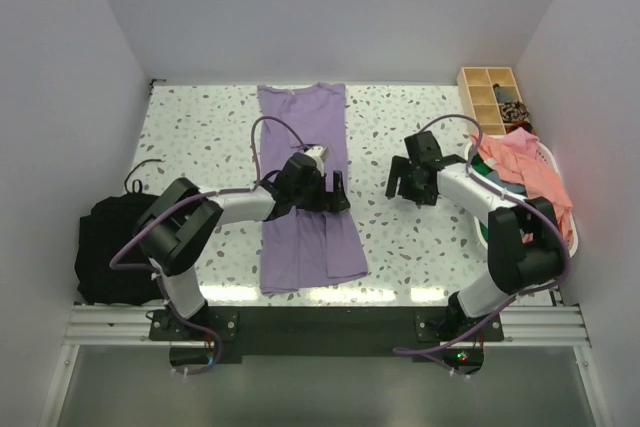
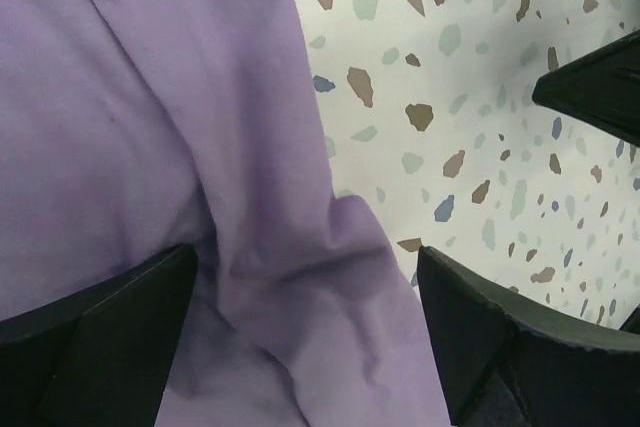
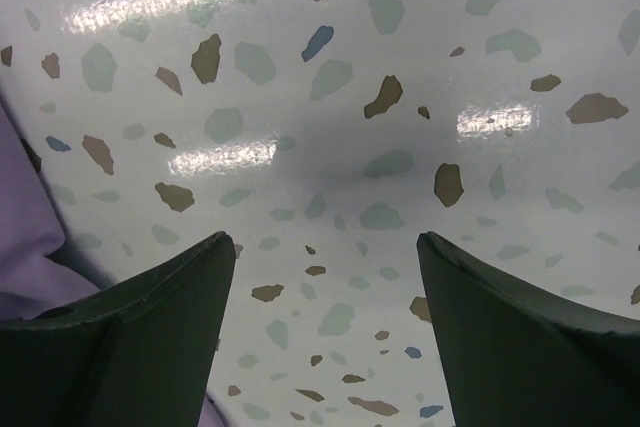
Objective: Fold and stack the t-shirts
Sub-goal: Rotate the tshirt 100 degrees, then grab the bottom of the folded rectangular tshirt with both arms
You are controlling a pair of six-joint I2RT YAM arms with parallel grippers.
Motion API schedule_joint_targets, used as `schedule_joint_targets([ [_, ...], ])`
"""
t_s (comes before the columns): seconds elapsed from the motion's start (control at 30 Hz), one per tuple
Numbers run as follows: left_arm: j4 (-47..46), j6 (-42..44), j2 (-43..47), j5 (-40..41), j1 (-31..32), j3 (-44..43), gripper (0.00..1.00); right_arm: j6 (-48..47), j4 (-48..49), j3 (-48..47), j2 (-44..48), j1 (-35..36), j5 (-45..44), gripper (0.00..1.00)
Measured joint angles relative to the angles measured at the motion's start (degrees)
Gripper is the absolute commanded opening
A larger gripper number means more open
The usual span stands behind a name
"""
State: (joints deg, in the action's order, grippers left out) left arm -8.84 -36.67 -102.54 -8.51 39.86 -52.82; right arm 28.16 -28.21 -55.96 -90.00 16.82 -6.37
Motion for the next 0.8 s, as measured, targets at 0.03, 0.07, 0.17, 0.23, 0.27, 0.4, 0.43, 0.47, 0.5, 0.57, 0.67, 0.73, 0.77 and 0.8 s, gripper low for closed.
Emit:
schedule_joint_targets([
  [0.03,-0.1,0.0,0.1,-0.1,0.0,0.0,1.0,-0.2,0.0,0.0,0.0,0.0,0.7,0.78],
  [0.07,0.1,0.1,0.3,0.0,0.0,0.0,1.0,-0.4,0.0,0.0,0.0,0.0,1.8,0.78],
  [0.17,2.9,0.5,2.2,1.4,0.0,0.5,1.0,-1.1,0.2,0.3,0.2,0.0,5.6,0.78],
  [0.23,5.3,0.9,5.2,2.2,-0.1,1.4,1.0,-1.4,0.9,1.3,0.9,0.0,8.5,0.78],
  [0.27,6.3,0.9,7.3,2.4,-0.1,2.2,1.0,-1.5,1.1,2.2,1.6,0.0,10.3,0.78],
  [0.4,8.6,0.9,18.3,2.5,-0.1,5.9,1.0,-2.4,1.2,5.6,5.4,0.2,17.0,0.78],
  [0.43,9.0,0.9,21.4,2.4,-0.1,6.7,1.0,-2.5,1.2,6.0,5.9,0.3,18.4,0.78],
  [0.47,9.9,0.7,24.4,2.5,-0.1,7.2,1.0,-2.6,1.2,6.3,6.4,0.5,20.0,0.78],
  [0.5,11.1,0.6,26.9,2.9,-0.1,7.6,1.0,-2.7,1.4,6.7,6.7,0.9,21.4,0.78],
  [0.57,13.0,0.1,30.5,3.7,-0.1,8.8,1.0,-2.7,2.0,7.6,7.2,2.1,23.6,0.78],
  [0.67,15.2,-2.4,36.1,4.7,-0.1,15.5,1.0,-2.4,2.8,9.3,7.3,5.3,25.9,0.78],
  [0.73,18.1,-4.9,40.1,4.9,-0.1,22.0,1.0,-2.1,3.3,10.9,7.4,7.9,26.9,0.77],
  [0.77,19.9,-6.2,42.4,4.9,-0.1,25.2,1.0,-1.7,3.5,11.7,7.5,9.2,27.1,0.77],
  [0.8,22.3,-7.4,44.7,5.0,-0.1,27.8,1.0,-1.3,3.7,12.7,7.6,10.4,27.3,0.77],
])
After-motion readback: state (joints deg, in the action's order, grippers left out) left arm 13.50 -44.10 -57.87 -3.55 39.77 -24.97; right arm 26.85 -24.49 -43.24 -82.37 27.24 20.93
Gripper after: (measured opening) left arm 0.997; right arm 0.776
